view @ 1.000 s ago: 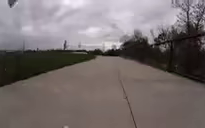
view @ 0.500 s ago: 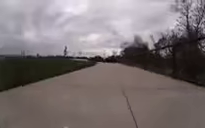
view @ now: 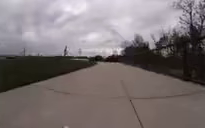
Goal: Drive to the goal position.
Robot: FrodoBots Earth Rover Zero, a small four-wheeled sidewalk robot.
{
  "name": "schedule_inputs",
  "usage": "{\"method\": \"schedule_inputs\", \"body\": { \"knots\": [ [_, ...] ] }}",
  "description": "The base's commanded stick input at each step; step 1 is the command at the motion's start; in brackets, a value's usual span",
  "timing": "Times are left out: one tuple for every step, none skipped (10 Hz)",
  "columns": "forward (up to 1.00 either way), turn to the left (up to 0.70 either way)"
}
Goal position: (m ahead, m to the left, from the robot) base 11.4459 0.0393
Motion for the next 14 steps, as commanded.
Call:
{"method": "schedule_inputs", "body": {
  "knots": [
    [1.0,0.0],
    [1.0,0.0],
    [1.0,0.0],
    [1.0,0.0],
    [1.0,0.0],
    [1.0,0.0],
    [1.0,0.0],
    [1.0,0.0],
    [1.0,0.0],
    [1.0,-0.01],
    [1.0,-0.14],
    [1.0,-0.08],
    [1.0,0.0],
    [1.0,0.0]
  ]
}}
